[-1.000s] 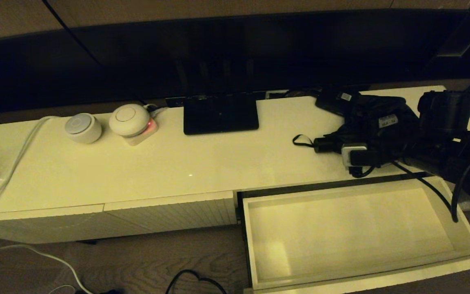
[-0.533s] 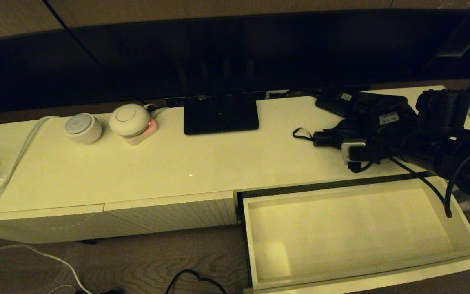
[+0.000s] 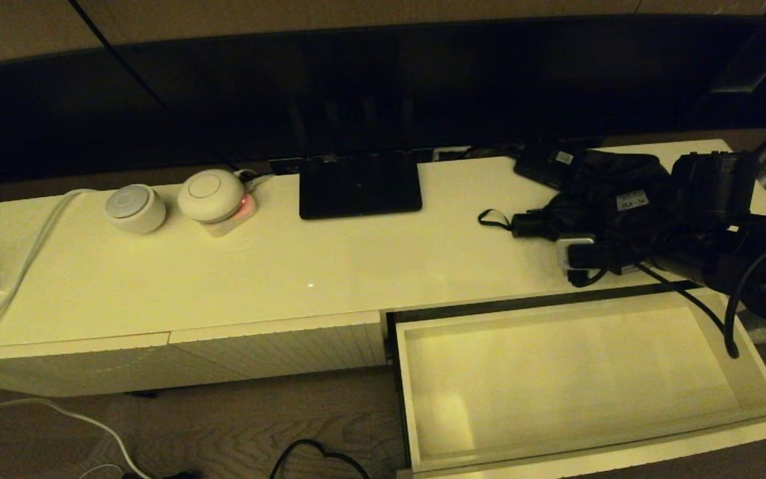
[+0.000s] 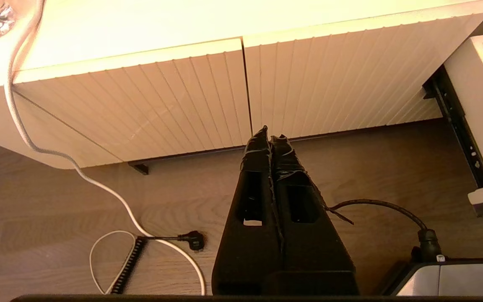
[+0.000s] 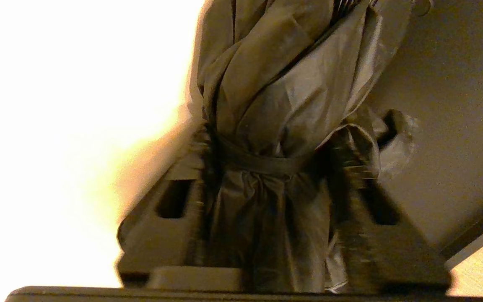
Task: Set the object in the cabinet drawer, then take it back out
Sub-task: Put the umbrella in the drawer
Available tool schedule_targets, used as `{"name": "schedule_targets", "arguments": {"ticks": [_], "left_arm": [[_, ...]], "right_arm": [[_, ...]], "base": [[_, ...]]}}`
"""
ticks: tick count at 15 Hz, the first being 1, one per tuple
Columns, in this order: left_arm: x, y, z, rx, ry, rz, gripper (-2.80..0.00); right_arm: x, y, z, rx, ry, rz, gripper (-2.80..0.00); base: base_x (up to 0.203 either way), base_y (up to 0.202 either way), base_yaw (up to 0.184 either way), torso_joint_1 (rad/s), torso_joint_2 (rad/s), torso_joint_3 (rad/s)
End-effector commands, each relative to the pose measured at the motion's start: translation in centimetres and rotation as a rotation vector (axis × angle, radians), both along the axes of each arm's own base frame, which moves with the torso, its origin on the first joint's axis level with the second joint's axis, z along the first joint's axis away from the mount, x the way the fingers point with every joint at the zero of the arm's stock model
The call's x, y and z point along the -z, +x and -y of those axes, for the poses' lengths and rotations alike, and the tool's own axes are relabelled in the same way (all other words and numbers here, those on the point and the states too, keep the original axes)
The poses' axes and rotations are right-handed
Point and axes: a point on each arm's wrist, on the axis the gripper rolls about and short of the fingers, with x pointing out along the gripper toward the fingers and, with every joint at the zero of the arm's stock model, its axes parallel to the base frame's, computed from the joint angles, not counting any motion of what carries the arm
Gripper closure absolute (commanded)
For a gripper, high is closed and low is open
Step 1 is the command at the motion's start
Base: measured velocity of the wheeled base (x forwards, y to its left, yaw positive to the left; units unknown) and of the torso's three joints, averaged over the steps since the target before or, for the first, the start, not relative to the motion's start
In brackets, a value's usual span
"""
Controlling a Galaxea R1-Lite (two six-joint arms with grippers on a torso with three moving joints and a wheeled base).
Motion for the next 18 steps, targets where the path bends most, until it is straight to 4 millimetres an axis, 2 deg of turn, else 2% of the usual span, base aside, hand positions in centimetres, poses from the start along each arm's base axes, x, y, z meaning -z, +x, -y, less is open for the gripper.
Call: {"name": "schedule_targets", "arguments": {"ticks": [1, 3, 6, 12, 16, 18], "left_arm": [[0.1, 0.0, 0.0, 0.0, 0.0, -0.003, 0.0], [0.1, 0.0, 0.0, 0.0, 0.0, -0.003, 0.0], [0.1, 0.0, 0.0, 0.0, 0.0, -0.003, 0.0], [0.1, 0.0, 0.0, 0.0, 0.0, -0.003, 0.0], [0.1, 0.0, 0.0, 0.0, 0.0, -0.003, 0.0], [0.1, 0.0, 0.0, 0.0, 0.001, -0.003, 0.0]], "right_arm": [[0.2, -0.1, 0.1, 0.018, -0.014, -0.013, 0.0], [0.1, -0.2, 0.2, 0.034, -0.017, -0.011, 0.0], [-1.5, -1.5, 0.4, 0.044, -0.011, 0.034, 0.0], [-4.5, -7.0, 0.6, 0.067, -0.014, 0.066, 0.0], [-3.8, -10.4, 1.1, 0.066, -0.021, 0.028, 0.0], [-3.6, -10.7, 1.3, 0.071, -0.024, 0.013, 0.0]], "base": [[0.0, 0.0, 0.0, 0.0, 0.0, 0.0], [0.0, 0.0, 0.0, 0.0, 0.0, 0.0], [0.0, 0.0, 0.0, 0.0, 0.0, 0.0], [0.0, 0.0, 0.0, 0.0, 0.0, 0.0], [0.0, 0.0, 0.0, 0.0, 0.0, 0.0], [0.0, 0.0, 0.0, 0.0, 0.0, 0.0]]}}
